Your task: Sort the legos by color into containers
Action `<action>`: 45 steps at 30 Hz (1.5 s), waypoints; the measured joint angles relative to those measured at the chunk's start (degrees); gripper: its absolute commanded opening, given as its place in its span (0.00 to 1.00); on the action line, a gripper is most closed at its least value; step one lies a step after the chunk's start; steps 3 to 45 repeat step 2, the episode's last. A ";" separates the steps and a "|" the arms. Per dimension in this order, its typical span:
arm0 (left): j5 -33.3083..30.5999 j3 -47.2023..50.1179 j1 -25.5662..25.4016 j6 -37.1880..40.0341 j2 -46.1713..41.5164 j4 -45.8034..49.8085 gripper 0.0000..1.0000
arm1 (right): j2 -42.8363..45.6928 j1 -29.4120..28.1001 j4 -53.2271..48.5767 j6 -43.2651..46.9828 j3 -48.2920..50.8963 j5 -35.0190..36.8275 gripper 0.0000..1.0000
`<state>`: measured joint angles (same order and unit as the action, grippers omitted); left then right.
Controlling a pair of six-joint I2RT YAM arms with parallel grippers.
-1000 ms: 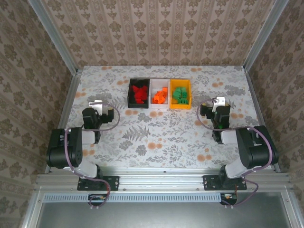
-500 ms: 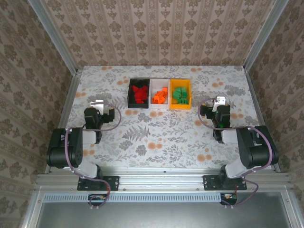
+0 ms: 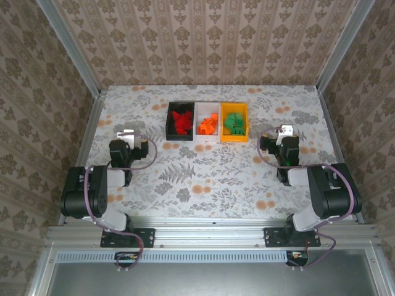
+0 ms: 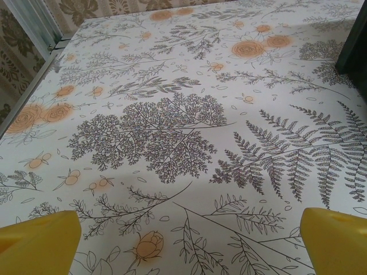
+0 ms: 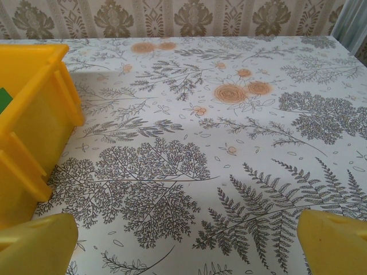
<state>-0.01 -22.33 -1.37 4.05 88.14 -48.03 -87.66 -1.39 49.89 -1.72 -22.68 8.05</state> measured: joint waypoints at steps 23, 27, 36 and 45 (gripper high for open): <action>-0.22 0.00 -0.07 0.00 0.00 0.00 1.00 | 0.00 0.00 0.00 0.00 0.00 0.02 1.00; -0.22 0.00 -0.07 0.00 0.00 0.00 1.00 | 0.00 0.00 0.00 0.00 0.00 0.02 1.00; -0.22 0.00 -0.07 0.00 0.00 0.00 1.00 | 0.00 0.00 0.00 0.00 0.00 0.02 1.00; -0.22 0.00 -0.07 0.00 0.00 0.00 1.00 | 0.00 0.00 0.00 0.00 0.00 0.02 1.00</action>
